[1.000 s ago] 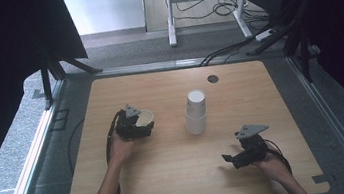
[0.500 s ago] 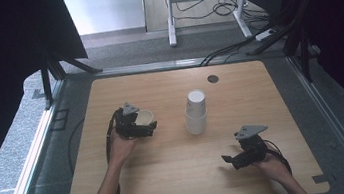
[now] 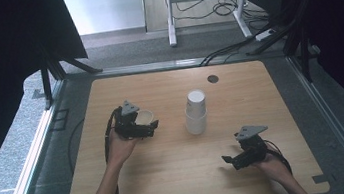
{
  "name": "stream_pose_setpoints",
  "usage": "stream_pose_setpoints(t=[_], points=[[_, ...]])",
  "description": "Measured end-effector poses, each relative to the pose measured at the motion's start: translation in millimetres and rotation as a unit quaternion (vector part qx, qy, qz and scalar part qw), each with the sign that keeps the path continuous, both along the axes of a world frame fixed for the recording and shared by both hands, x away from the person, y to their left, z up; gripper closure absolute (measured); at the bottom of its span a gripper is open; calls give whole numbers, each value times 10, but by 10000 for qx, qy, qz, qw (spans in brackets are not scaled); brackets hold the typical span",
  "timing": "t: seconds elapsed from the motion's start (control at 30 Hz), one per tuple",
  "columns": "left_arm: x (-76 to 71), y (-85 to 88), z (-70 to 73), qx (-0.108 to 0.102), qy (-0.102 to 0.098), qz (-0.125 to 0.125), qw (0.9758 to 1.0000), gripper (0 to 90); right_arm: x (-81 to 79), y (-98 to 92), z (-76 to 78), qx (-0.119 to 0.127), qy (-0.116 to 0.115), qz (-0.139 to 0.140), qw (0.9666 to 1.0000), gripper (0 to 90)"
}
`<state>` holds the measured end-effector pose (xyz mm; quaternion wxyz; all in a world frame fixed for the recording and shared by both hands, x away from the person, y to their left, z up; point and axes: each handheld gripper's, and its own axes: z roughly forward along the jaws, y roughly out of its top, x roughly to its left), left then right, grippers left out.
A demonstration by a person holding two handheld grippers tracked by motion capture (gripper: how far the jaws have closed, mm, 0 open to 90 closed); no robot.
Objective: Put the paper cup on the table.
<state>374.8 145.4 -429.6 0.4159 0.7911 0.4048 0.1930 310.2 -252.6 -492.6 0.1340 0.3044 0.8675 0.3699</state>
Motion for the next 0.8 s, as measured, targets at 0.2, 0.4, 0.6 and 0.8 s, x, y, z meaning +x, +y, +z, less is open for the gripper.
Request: stream_pose_setpoints(t=[0.2,0.4,0.6,0.8], points=[[-119,-37,121,28,-74,-147,9999,0,-4,9,-2,-31,14,34,10000,7],[-240,-74,175,63,-163,-278,9995,0,-5,17,-4,-52,13,64,10000,8],[-370,-85,202,14,-213,-375,9991,0,-9,25,-9,-66,19,79,9999,10],[-525,-85,214,28,-340,-381,9987,0,-12,28,-8,-99,27,110,9999,12]])
